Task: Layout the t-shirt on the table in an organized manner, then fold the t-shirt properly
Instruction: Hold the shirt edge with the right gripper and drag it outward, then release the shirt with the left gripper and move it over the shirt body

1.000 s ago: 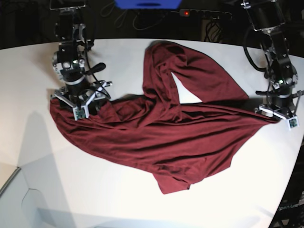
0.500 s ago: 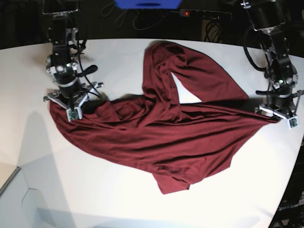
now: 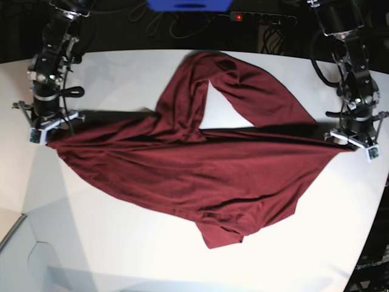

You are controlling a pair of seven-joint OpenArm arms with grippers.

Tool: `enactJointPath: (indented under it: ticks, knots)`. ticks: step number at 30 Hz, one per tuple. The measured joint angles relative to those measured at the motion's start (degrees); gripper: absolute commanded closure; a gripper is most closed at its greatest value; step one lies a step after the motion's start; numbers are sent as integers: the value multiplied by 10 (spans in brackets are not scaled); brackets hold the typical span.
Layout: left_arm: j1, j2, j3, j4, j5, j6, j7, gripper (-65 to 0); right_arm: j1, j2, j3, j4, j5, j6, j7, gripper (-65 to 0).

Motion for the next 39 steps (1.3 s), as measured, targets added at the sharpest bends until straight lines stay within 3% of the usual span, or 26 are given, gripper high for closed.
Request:
enactJointPath:
  ticks: [11,34,36,39]
  knots:
    - [35,66,3,103,-2,1,2,-2,0,-43,99,19,0,0,70,0]
    - [76,68,2,108,0,1,3,-6,0,-43,118,14,0,0,74,0]
    - [82,68,3,109,0,1,1,-34,0,-43,118,14,0,0,74,0]
    - [94,69,4,111,0,1,6,-137,0,-43,118,14,0,0,72,0]
